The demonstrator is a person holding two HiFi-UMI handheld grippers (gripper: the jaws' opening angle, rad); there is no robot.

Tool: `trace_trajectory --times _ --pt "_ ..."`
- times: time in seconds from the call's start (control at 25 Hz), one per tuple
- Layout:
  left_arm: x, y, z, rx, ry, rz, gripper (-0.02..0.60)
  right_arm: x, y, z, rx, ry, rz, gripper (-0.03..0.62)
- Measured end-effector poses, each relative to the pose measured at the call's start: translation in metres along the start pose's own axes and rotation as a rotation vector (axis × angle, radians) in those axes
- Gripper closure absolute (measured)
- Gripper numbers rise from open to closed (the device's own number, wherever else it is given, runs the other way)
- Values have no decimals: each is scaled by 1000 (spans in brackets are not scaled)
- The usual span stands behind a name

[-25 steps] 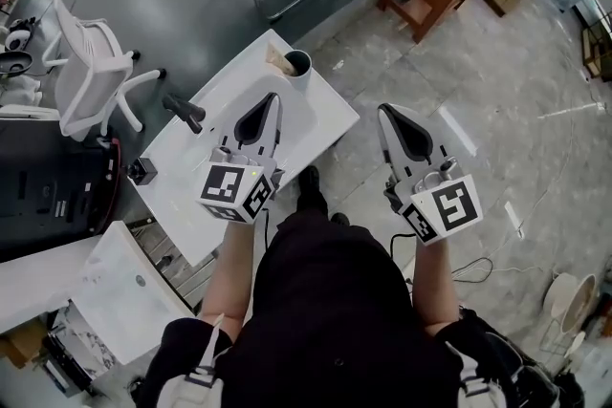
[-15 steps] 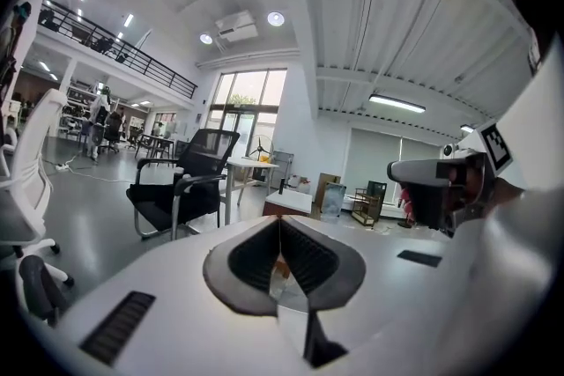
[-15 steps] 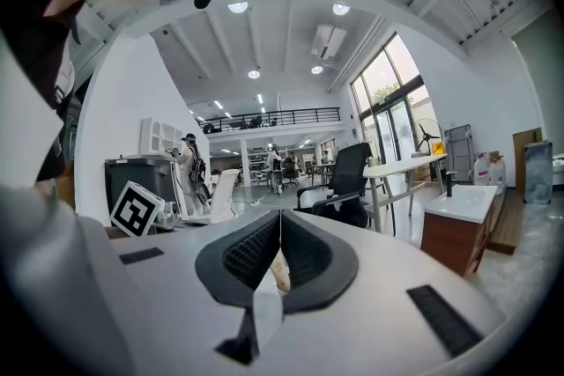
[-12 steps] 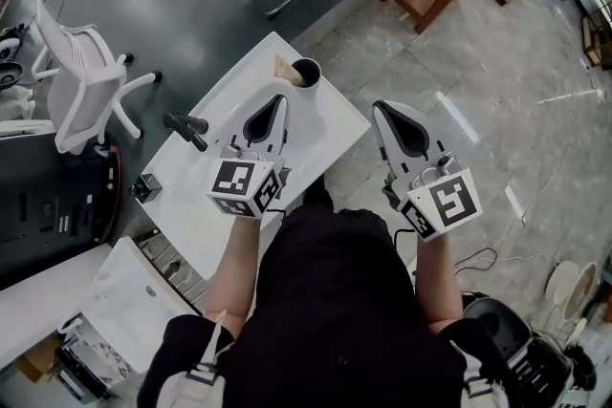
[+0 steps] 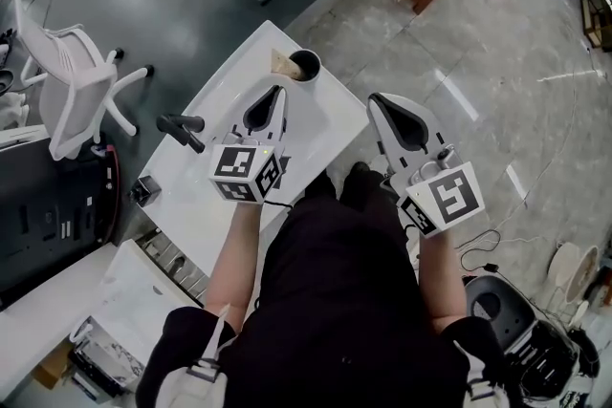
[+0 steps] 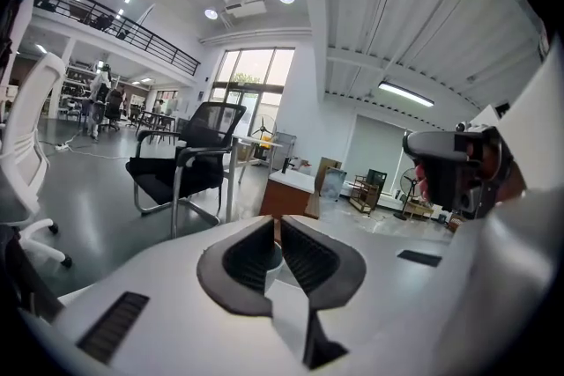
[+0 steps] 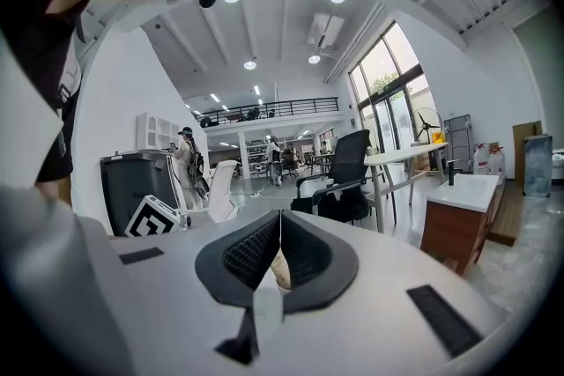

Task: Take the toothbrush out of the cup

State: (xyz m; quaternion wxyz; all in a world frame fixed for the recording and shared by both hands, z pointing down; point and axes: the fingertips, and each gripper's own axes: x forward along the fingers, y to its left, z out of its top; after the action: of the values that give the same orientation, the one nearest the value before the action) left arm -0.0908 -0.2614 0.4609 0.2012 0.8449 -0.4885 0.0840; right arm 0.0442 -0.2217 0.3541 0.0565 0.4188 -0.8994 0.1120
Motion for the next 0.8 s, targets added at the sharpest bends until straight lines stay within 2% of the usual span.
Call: trace_trajectory --times 0.4,0.48,0.8 --pt "26 18 -29 -55 61 37 557 9 -16 -11 8 54 -2 563" --pt "30 23 -34 -69 70 47 508 12 -15 -14 11 68 2 562" --pt "55 29 -37 -97 81 52 492 19 -27 -21 33 110 -6 562"
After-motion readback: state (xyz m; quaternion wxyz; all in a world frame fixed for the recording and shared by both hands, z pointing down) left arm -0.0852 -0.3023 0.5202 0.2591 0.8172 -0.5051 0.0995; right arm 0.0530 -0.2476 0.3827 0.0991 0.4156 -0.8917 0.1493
